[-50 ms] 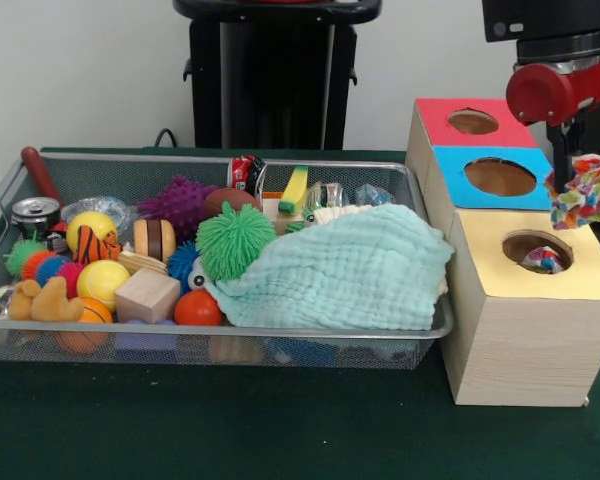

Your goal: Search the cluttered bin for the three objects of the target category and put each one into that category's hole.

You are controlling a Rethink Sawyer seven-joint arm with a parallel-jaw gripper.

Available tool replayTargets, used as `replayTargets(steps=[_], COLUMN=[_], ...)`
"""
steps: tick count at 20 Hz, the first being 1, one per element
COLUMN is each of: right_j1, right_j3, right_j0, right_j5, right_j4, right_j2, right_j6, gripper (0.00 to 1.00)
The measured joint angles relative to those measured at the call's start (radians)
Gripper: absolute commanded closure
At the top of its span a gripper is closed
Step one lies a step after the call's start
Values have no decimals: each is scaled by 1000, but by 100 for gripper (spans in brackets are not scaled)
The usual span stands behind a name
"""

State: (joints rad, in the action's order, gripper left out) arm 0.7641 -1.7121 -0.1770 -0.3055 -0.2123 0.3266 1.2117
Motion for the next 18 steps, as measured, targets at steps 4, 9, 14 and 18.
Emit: replayTargets(steps=[4, 9, 14, 18], right_j1=[-8, -34, -70, -96], right_j3=[12, 24, 24, 24], right_j0=[1, 2, 1, -7], right_j5=[0, 0, 0, 1], right_j4=[1, -2, -2, -1], right_j2=[-15, -43, -55, -52], right_j6=[0, 0, 0, 0], gripper=[100, 100, 100, 100])
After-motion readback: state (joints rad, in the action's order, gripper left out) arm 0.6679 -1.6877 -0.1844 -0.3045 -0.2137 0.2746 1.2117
